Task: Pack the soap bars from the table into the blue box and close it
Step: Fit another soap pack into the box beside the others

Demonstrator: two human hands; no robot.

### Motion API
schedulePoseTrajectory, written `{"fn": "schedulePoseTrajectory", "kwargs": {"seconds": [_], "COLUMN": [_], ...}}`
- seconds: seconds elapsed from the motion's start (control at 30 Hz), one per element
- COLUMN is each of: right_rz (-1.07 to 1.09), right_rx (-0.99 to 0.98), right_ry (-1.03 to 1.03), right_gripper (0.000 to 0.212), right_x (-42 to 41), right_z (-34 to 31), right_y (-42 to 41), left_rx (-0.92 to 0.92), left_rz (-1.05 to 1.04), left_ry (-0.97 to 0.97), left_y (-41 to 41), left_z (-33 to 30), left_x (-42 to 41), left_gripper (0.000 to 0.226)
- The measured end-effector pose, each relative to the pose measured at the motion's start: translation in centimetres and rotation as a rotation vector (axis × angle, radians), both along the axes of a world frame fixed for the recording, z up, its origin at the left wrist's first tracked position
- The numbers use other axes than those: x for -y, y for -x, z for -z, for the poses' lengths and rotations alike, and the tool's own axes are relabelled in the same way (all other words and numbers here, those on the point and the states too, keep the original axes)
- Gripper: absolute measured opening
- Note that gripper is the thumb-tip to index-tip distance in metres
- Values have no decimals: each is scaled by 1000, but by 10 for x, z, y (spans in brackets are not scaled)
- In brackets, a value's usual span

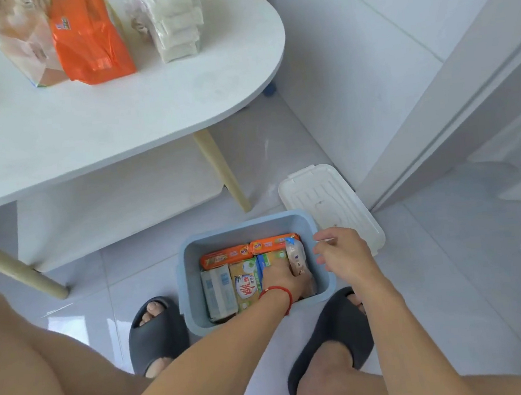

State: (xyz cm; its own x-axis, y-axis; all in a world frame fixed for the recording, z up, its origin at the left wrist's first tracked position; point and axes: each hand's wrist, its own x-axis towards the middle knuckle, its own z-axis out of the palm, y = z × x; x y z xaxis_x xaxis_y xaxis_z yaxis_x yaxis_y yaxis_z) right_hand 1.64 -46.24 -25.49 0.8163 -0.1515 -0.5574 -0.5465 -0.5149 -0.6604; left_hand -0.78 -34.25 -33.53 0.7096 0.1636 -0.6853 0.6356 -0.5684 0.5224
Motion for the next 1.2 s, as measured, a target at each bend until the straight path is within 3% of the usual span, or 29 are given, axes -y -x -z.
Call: {"fn": "schedulePoseTrajectory", "kwargs": {"seconds": [0.07,0.2,0.3,0.47,0.57,0.77,0.87,1.07,1.2], "right_rz": [36,29,15,46,17,84,150,130,128], "right_rx": [10,31,45,49,50,86,102,128,140], "right_ry": [-10,21,24,13,49,48,-1,-8,4], "right_gripper": [22,24,16,18,22,22,23,23,26], "right_x": [1,-6,-11,-9,-8,-12,-13,-15,-17], "right_z": [3,8,11,15,22,33,37,42,44], "right_y": [0,-3,-2,-4,0,8,12,14,13], "left_rx": [83,191,205,38,-14,-134,-101,-10,88], "left_rz": [-25,47,84,215,376,440,490,491,532], "left_ry": [24,19,-53,-77,-186,-144,-212,-326,-383], "left_y": [4,0,-11,-35,-48,-62,-70,-84,-80], "left_z": [3,2,1,-3,-10,0,1,17,25], "left_x": [-2,2,7,1,-2,0,-1,-5,-2], "left_gripper": [42,71,69,69,59,36,28,48,39]}}
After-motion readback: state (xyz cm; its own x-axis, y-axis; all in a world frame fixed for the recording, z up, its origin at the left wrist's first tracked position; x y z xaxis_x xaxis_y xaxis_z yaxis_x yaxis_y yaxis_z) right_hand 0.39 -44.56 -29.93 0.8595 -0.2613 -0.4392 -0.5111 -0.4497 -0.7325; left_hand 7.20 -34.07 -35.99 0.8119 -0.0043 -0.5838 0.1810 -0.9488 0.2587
